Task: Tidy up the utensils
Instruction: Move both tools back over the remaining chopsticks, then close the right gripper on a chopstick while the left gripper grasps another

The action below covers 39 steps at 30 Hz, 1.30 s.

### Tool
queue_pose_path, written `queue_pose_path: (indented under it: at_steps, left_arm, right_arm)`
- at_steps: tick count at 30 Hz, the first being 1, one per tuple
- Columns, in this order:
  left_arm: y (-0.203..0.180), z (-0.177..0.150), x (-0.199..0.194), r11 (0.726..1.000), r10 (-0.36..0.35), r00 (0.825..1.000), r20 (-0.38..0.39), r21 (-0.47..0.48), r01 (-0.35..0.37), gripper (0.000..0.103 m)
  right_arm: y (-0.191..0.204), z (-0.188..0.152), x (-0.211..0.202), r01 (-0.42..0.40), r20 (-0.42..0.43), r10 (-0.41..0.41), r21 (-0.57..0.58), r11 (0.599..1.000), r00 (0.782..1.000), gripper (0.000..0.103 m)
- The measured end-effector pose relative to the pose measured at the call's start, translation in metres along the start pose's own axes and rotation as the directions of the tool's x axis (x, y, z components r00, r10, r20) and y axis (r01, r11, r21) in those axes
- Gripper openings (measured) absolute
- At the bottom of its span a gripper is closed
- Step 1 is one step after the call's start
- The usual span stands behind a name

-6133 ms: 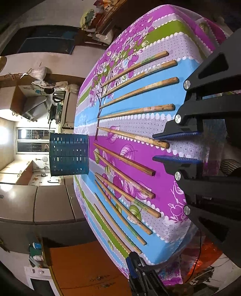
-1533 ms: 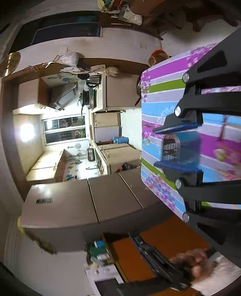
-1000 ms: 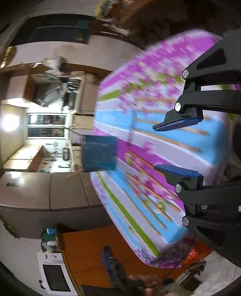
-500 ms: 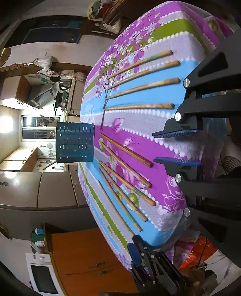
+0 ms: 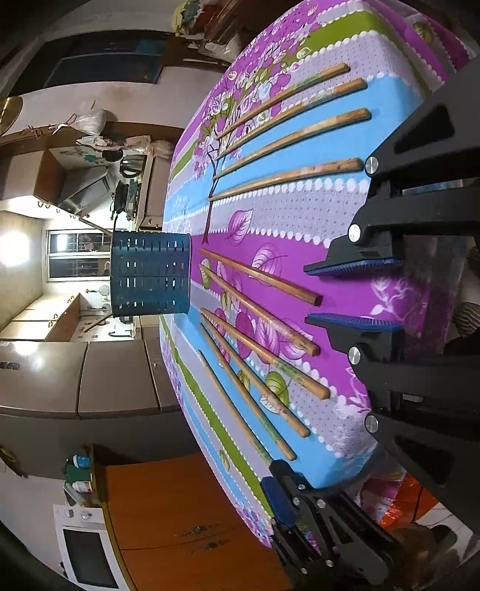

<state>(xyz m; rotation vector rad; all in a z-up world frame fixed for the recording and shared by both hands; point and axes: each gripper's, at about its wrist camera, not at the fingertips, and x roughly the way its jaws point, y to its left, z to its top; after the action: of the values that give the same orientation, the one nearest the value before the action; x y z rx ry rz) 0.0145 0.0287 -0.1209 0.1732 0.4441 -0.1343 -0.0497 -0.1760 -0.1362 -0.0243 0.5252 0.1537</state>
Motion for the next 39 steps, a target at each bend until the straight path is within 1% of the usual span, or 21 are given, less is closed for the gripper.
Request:
queue_pose_path:
  at_steps: [4,8,12,18,20,24,29,35,39]
  left_arm:
    - [-0.001,-0.003,-0.002,1.000,0.005,1.000,0.012,-0.002,-0.005,0.021]
    - [-0.002,-0.005,-0.005,1.000,-0.005,1.000,0.021,-0.011,0.005,0.014]
    - [-0.001,-0.007,-0.005,0.999,-0.019,0.999,0.031,-0.025,0.020,0.012]
    - [0.000,-0.007,-0.005,0.999,-0.031,0.999,0.039,-0.035,0.033,0.010]
    - [0.000,-0.007,-0.006,0.999,-0.037,0.999,0.036,-0.034,0.038,0.005]
    - [0.002,-0.004,-0.005,0.998,-0.048,0.999,0.022,-0.049,0.049,0.005]
    - [0.003,-0.003,-0.009,0.997,-0.052,0.999,0.009,-0.058,0.052,0.005]
    - [0.011,0.003,-0.025,0.997,-0.046,0.999,0.022,-0.068,0.047,0.005]
    - [0.021,0.013,-0.037,0.994,-0.040,0.998,0.040,-0.103,0.044,0.005]
  right_arm:
    - [0.004,-0.001,0.004,0.024,0.014,-0.024,0.004,1.000,1.000,0.021]
    - [0.005,-0.003,0.005,0.051,0.037,-0.052,0.017,0.999,0.998,0.016]
    - [0.008,-0.007,0.005,0.077,0.066,-0.078,0.020,0.997,0.995,0.011]
    - [0.005,-0.005,0.003,0.076,0.055,-0.079,0.044,0.996,0.995,0.008]
    - [0.003,-0.004,0.001,0.072,0.044,-0.075,0.056,0.996,0.996,0.007]
    - [-0.005,-0.001,-0.005,0.075,0.040,-0.077,0.063,0.995,0.996,0.007]
    - [-0.007,0.002,-0.023,0.088,0.073,-0.090,0.022,0.996,0.993,0.007]
    - [-0.009,0.008,-0.045,0.109,0.114,-0.105,-0.024,0.994,0.988,0.007]
    - [-0.015,0.017,-0.061,0.121,0.151,-0.116,-0.026,0.992,0.982,0.007]
